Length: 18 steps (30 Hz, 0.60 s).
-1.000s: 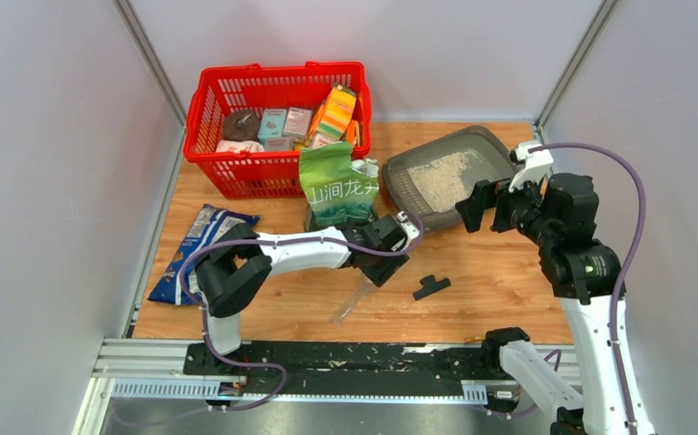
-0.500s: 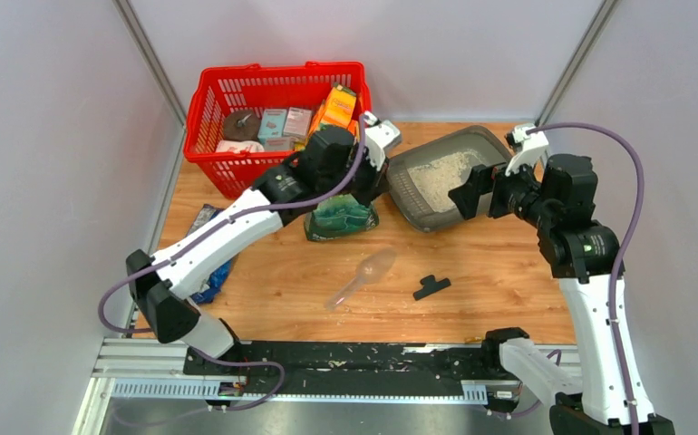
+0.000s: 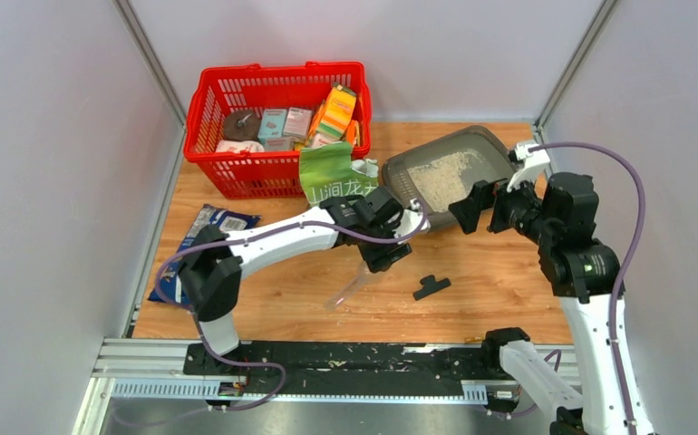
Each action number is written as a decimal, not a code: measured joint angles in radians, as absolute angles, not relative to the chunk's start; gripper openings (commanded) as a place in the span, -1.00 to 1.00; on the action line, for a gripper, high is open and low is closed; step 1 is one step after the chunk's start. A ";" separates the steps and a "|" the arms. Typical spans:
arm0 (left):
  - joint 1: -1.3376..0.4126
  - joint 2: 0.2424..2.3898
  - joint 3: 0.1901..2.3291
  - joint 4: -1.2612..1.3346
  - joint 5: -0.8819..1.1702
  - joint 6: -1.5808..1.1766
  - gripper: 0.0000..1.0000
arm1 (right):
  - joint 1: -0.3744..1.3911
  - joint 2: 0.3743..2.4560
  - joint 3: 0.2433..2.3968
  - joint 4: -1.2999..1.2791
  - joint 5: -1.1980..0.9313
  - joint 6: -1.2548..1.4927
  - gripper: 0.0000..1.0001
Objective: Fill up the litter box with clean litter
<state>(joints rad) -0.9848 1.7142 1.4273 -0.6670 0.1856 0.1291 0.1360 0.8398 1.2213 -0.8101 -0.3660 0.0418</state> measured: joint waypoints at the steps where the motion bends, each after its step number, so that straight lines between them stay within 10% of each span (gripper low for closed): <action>1: -0.986 1.749 1.427 -0.677 0.166 0.137 0.31 | 0.136 0.820 1.209 -0.810 -0.366 0.043 1.00; 18: -1.009 2.008 1.488 -0.679 0.006 0.126 0.32 | 0.130 0.717 1.176 -0.830 -0.366 0.047 1.00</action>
